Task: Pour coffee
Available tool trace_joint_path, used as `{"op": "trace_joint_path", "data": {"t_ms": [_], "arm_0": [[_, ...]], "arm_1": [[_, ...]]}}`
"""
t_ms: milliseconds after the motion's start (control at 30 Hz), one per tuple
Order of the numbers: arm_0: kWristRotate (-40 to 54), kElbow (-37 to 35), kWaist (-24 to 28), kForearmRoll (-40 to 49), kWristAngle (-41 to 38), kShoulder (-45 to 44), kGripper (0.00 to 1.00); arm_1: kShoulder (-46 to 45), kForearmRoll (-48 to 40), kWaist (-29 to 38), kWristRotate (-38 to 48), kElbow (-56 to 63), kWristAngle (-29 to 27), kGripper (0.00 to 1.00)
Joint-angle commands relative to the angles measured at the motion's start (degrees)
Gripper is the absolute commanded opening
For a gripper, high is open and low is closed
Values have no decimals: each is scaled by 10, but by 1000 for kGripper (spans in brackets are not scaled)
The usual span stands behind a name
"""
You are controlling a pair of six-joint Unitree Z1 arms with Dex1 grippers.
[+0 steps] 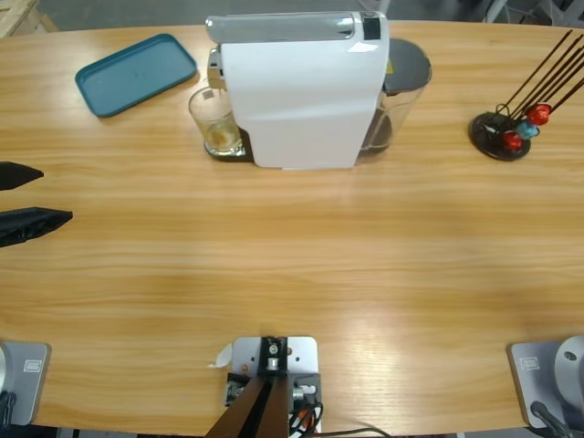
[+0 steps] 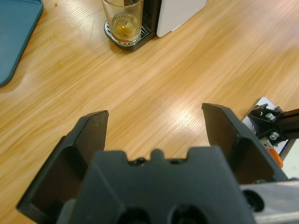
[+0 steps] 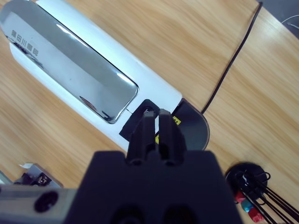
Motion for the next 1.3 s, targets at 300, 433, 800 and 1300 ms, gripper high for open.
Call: {"op": "trace_joint_path", "data": {"t_ms": [300,433,800,1300], "arm_0": [[-4,19,-6,-5,5,-4,867],[-4,19,-6,-5,4,-4,867],[-4,19,-6,-6,3,-2,867],[-4,19,-6,-6,3,-3,867]], "arm_1": [[13,13,-7,-7,5,-7,0],[13,13,-7,-7,4,-7,0],[8,13,-7,-6,4,-9,0],[-6,13,18,4,30,-15,0]]}}
